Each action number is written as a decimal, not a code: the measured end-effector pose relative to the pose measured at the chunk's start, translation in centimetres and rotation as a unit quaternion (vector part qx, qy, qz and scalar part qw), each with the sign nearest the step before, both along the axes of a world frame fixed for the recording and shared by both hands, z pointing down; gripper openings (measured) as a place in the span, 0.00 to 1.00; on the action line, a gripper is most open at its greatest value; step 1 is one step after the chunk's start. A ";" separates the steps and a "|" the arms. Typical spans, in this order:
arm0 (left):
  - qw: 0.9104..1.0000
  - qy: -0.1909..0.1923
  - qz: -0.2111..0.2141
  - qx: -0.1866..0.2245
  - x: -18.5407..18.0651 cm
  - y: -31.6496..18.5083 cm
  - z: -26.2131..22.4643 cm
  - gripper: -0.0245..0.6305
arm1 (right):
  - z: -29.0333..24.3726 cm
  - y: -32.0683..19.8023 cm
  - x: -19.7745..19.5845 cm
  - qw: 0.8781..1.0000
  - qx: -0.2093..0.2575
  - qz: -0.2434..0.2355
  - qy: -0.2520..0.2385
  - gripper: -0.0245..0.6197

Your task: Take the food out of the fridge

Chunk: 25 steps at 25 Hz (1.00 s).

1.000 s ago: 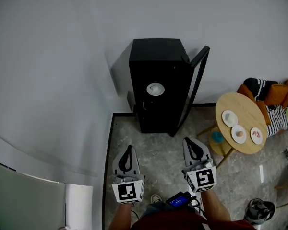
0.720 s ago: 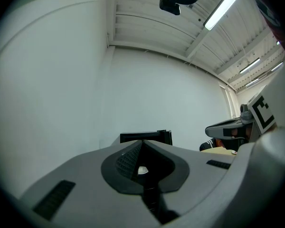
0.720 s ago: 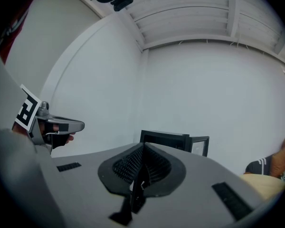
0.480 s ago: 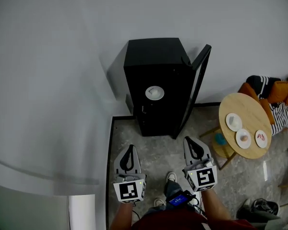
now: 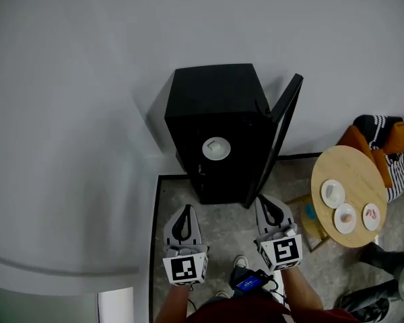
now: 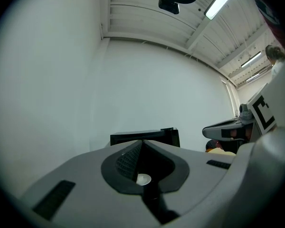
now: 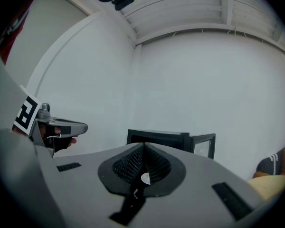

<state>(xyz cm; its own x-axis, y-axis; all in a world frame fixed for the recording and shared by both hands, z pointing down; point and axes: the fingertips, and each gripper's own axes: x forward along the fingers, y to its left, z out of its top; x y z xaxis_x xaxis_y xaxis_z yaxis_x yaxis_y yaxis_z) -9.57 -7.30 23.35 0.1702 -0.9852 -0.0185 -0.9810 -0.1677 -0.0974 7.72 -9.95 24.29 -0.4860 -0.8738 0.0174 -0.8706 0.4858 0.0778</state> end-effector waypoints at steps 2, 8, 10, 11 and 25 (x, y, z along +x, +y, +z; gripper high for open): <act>1.000 -0.002 0.000 0.000 0.6 -1.7 -0.1 0.06 | 0.0 -1.8 0.3 1.000 -0.001 -0.003 -0.003 0.07; 1.000 -0.008 -0.003 0.001 2.5 -5.8 -0.1 0.06 | 0.2 -5.8 2.0 1.000 -0.001 -0.006 -0.005 0.07; 1.000 -0.009 -0.005 -0.002 3.0 -7.0 0.1 0.06 | 0.2 -7.0 2.6 1.000 -0.001 -0.006 -0.007 0.07; 1.000 -0.009 -0.005 -0.001 3.2 -7.6 0.0 0.06 | 0.2 -7.6 2.8 1.000 -0.001 -0.008 -0.005 0.07; 1.000 0.000 -0.008 0.000 2.2 -10.6 0.1 0.06 | 0.5 -10.5 1.7 1.000 -0.004 -0.010 0.003 0.07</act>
